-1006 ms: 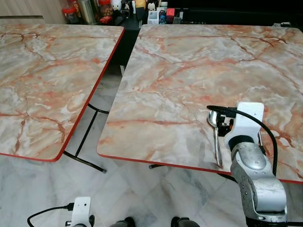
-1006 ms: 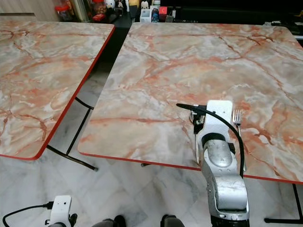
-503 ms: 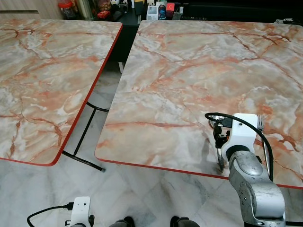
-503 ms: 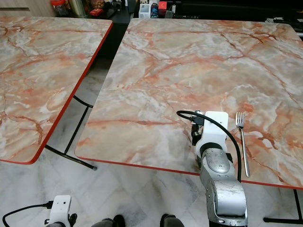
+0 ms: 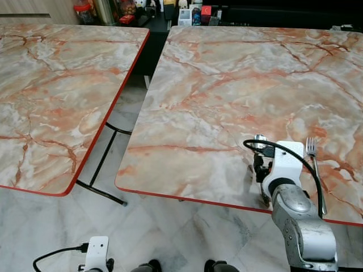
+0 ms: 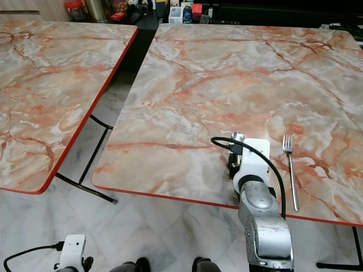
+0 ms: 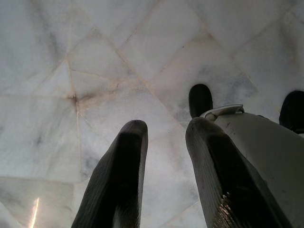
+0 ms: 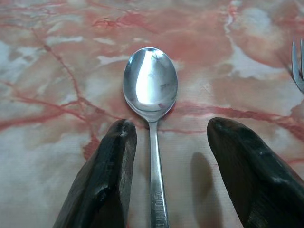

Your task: Setting the table

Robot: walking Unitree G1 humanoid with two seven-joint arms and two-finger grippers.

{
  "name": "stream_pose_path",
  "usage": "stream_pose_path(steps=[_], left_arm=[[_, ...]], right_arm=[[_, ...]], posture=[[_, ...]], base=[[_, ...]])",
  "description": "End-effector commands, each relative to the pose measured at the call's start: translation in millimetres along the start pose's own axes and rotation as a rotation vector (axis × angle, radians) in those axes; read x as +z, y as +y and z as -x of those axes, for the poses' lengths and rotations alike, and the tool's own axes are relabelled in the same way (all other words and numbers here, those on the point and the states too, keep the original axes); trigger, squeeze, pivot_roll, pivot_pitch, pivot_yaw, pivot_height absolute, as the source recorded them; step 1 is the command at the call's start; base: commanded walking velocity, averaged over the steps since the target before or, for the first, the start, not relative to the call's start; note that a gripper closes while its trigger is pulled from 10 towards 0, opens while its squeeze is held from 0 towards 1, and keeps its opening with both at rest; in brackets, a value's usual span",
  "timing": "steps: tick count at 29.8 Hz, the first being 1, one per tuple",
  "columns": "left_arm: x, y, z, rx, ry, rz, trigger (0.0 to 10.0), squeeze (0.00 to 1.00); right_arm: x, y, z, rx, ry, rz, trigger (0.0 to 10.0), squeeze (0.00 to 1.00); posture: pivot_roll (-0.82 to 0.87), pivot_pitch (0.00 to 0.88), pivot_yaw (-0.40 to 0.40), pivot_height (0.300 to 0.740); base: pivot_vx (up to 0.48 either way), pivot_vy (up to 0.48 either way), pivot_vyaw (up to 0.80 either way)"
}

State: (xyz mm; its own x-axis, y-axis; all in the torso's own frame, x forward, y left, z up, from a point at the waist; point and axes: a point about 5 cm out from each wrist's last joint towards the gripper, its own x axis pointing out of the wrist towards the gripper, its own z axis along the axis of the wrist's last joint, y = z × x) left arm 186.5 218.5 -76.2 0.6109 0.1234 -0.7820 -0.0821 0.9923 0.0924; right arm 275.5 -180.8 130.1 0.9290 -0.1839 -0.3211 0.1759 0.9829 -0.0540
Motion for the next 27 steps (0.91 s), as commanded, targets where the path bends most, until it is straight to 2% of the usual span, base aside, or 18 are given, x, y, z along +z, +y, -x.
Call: stream_pose_path(steps=[1, 16, 25, 27], left_arm=[[-10.1, 2.1, 1.7, 0.002, 0.045, 0.012, 10.0, 0.00], [-9.5, 1.1, 1.4, -0.009, 0.050, 0.020, 10.0, 0.00], [-8.8, -0.4, 1.0, -0.018, 0.054, 0.024, 10.0, 0.00], [-8.7, -0.5, 1.0, -0.019, 0.055, 0.026, 10.0, 0.00]], right_arm=[[-3.8, -0.2, -0.6, 0.008, 0.006, -0.019, 10.0, 0.00], [-14.9, -2.1, -5.1, 0.002, 0.036, -0.003, 10.0, 0.00], [-18.5, -1.8, -6.8, 0.023, 0.043, 0.007, 10.0, 0.00], [-19.2, 1.1, -6.3, 0.061, 0.044, 0.017, 10.0, 0.00]], posture=[[-0.07, 0.193, 0.036, 0.740], [-0.07, 0.213, 0.036, 0.740], [-0.07, 0.217, 0.034, 0.740], [-0.07, 0.220, 0.034, 0.740]], base=[[0.000, 0.000, 0.00], [0.000, 0.000, 0.00], [0.000, 0.000, 0.00], [0.000, 0.000, 0.00]])
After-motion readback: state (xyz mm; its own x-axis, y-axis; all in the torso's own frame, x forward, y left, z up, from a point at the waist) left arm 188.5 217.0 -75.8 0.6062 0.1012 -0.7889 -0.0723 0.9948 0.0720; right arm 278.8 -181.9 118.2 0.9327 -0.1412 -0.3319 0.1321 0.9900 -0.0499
